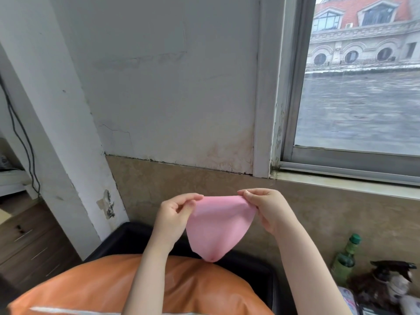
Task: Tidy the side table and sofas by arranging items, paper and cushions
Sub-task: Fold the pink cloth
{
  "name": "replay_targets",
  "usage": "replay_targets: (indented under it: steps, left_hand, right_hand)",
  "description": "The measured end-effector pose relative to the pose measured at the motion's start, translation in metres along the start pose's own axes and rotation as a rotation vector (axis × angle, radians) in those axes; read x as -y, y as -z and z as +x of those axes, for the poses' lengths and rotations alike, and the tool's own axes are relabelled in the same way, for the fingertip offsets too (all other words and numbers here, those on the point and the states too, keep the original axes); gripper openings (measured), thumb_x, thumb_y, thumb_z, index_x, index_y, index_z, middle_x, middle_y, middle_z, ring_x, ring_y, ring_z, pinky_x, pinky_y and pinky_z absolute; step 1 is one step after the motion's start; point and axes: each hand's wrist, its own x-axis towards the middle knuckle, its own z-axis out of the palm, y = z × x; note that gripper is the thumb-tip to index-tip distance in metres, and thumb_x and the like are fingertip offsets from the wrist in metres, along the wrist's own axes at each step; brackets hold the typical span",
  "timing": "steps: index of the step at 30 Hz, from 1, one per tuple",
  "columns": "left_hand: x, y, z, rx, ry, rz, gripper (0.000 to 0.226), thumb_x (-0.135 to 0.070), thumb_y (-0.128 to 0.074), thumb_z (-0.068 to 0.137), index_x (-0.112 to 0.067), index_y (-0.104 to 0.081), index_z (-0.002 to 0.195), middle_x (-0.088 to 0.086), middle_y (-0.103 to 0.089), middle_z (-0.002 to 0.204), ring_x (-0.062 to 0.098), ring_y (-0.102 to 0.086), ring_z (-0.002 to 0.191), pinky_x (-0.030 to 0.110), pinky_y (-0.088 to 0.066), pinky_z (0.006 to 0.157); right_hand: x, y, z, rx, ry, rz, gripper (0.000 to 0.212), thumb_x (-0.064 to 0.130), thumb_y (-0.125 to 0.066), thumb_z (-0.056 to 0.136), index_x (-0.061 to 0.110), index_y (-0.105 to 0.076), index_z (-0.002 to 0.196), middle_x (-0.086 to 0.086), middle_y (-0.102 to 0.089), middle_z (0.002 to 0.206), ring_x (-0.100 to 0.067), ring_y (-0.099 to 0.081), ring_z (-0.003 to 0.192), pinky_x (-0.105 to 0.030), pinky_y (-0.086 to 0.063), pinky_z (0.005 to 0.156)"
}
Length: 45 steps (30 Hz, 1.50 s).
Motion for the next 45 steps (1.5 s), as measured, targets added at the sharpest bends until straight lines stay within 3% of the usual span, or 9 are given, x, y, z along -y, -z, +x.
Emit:
replay_targets:
  steps: [6,11,19,22,30,36,41,43,45]
  left_hand:
    - [0.005,-0.001,-0.001,-0.016,0.047,0.119,0.031,-0.007,-0.075,0.077,-0.035,-0.067,0.085,-0.017,-0.069,0.092,-0.003,-0.062,0.087,0.011,-0.044,0.073]
    - [0.005,-0.004,-0.002,-0.031,0.024,0.322,0.023,-0.007,-0.070,0.081,-0.029,-0.067,0.074,-0.014,-0.067,0.080,-0.002,-0.058,0.077,0.003,-0.039,0.063]
    - [0.008,-0.005,-0.004,-0.220,-0.047,0.433,0.010,-0.006,-0.070,0.081,-0.014,-0.071,0.075,-0.007,-0.053,0.093,0.012,-0.050,0.092,0.010,-0.034,0.074]
    - [0.006,-0.003,-0.005,-0.179,0.001,0.368,0.019,-0.007,-0.062,0.088,-0.019,-0.066,0.073,-0.012,-0.061,0.069,0.003,-0.055,0.067,0.007,-0.036,0.057]
    - [0.003,-0.004,-0.008,-0.276,-0.091,0.172,0.032,-0.001,-0.047,0.095,-0.018,-0.058,0.069,-0.010,-0.060,0.064,-0.004,-0.052,0.064,0.007,-0.036,0.059]
    - [0.002,-0.004,-0.008,-0.208,0.244,-0.558,0.034,-0.012,-0.040,0.099,-0.012,-0.062,0.073,-0.008,-0.063,0.059,0.006,-0.057,0.056,0.016,-0.046,0.052]
    - [0.003,0.006,-0.011,-0.029,0.267,-0.629,0.037,-0.048,-0.085,0.055,-0.016,-0.071,0.067,-0.001,-0.067,0.065,0.013,-0.061,0.064,0.018,-0.051,0.055]
    - [0.005,0.010,-0.009,0.023,0.290,-0.562,0.054,-0.033,-0.095,0.038,-0.012,-0.068,0.080,0.003,-0.066,0.070,0.012,-0.062,0.064,0.020,-0.051,0.058]
    - [0.004,0.009,-0.009,-0.025,0.280,-0.450,0.035,-0.011,-0.085,0.055,-0.012,-0.067,0.085,0.003,-0.066,0.074,0.017,-0.060,0.072,0.026,-0.048,0.067]
  right_hand:
    - [0.004,0.007,-0.007,0.112,-0.055,-0.174,0.020,-0.002,-0.076,0.070,0.014,-0.072,0.082,-0.009,-0.069,0.091,-0.020,-0.062,0.091,-0.025,-0.045,0.081]
    - [0.002,-0.004,-0.008,0.015,0.004,-0.460,0.028,-0.009,-0.067,0.069,0.014,-0.072,0.084,0.003,-0.062,0.075,-0.009,-0.056,0.069,-0.016,-0.043,0.059]
    - [-0.007,-0.010,-0.006,-0.029,0.314,-0.745,0.009,0.012,-0.066,0.084,0.007,-0.072,0.088,0.006,-0.053,0.085,-0.007,-0.048,0.079,-0.001,-0.033,0.061]
    - [-0.008,-0.011,-0.008,-0.045,0.336,-0.639,0.009,0.010,-0.064,0.084,0.015,-0.070,0.080,0.007,-0.061,0.076,-0.009,-0.053,0.076,-0.007,-0.035,0.060]
    - [-0.007,-0.017,-0.017,-0.059,0.304,-0.157,0.032,0.000,-0.060,0.086,0.023,-0.070,0.067,0.007,-0.069,0.064,-0.004,-0.058,0.063,-0.016,-0.042,0.061]
    - [0.001,-0.019,-0.021,0.003,0.315,-0.176,0.022,0.003,-0.070,0.079,0.024,-0.071,0.072,0.007,-0.068,0.075,-0.002,-0.057,0.071,-0.009,-0.043,0.064]
    - [0.000,-0.017,-0.018,0.025,0.340,-0.383,0.035,-0.007,-0.068,0.072,0.026,-0.066,0.082,0.013,-0.065,0.086,0.000,-0.057,0.081,-0.006,-0.041,0.066]
    - [0.000,-0.018,-0.017,-0.022,0.370,-0.414,0.033,-0.006,-0.066,0.074,0.027,-0.064,0.075,0.012,-0.065,0.080,0.000,-0.057,0.077,-0.004,-0.040,0.062]
    - [-0.001,-0.018,-0.016,-0.046,0.381,-0.437,0.030,-0.003,-0.066,0.075,0.027,-0.063,0.069,0.011,-0.063,0.075,-0.001,-0.055,0.073,-0.005,-0.039,0.058]
